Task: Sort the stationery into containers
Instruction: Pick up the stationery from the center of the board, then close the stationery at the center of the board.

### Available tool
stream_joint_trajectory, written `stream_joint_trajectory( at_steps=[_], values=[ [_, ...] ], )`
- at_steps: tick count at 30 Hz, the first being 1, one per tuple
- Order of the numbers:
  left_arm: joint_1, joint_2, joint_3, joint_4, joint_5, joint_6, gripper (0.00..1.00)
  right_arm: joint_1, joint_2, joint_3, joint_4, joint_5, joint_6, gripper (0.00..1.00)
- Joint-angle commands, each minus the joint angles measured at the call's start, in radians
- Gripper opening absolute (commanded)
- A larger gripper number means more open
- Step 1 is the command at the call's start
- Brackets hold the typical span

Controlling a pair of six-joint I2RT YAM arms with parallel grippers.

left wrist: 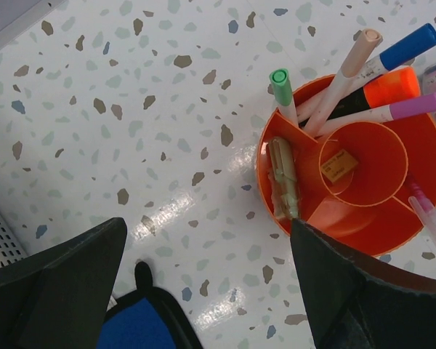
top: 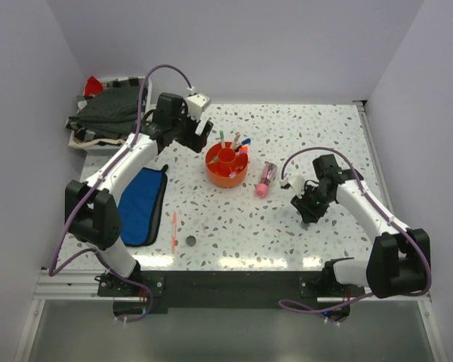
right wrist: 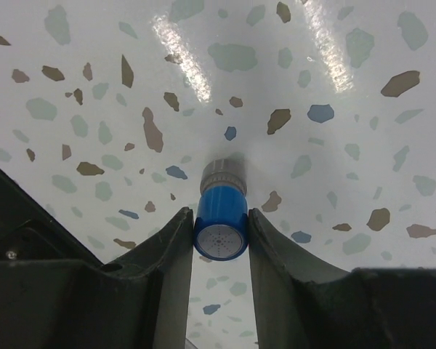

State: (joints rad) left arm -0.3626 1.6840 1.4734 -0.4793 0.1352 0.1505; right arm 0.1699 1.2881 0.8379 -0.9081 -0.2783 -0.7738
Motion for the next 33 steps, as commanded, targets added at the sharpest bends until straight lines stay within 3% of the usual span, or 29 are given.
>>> stream_joint_trajectory(
  at_steps=[1, 5, 9, 20, 30, 33],
  values=[
    [-0.003, -0.072, -0.025, 0.025, -0.054, 0.043, 0.99, 0.006, -0.053, 0.156, -0.087, -0.102, -0.025, 0.0],
    [0.056, -0.13, -0.11, 0.034, -0.103, 0.061, 0.99, 0.107, -0.033, 0.265, -0.118, -0.092, -0.021, 0.0],
    [0.232, -0.176, -0.197, 0.041, -0.016, 0.014, 0.98, 0.337, 0.029, 0.375, -0.088, -0.038, 0.028, 0.0],
    [0.296, -0.358, -0.329, 0.047, -0.072, 0.043, 1.0, 0.689, 0.365, 0.694, -0.092, 0.005, 0.044, 0.0],
    [0.363, -0.635, -0.452, 0.036, -0.089, -0.086, 1.0, 0.833, 0.617, 1.048, -0.155, 0.054, 0.145, 0.0],
    [0.439, -0.665, -0.427, 0.01, -0.066, -0.141, 1.0, 0.867, 0.655, 1.104, -0.163, 0.076, 0.136, 0.0]
  ],
)
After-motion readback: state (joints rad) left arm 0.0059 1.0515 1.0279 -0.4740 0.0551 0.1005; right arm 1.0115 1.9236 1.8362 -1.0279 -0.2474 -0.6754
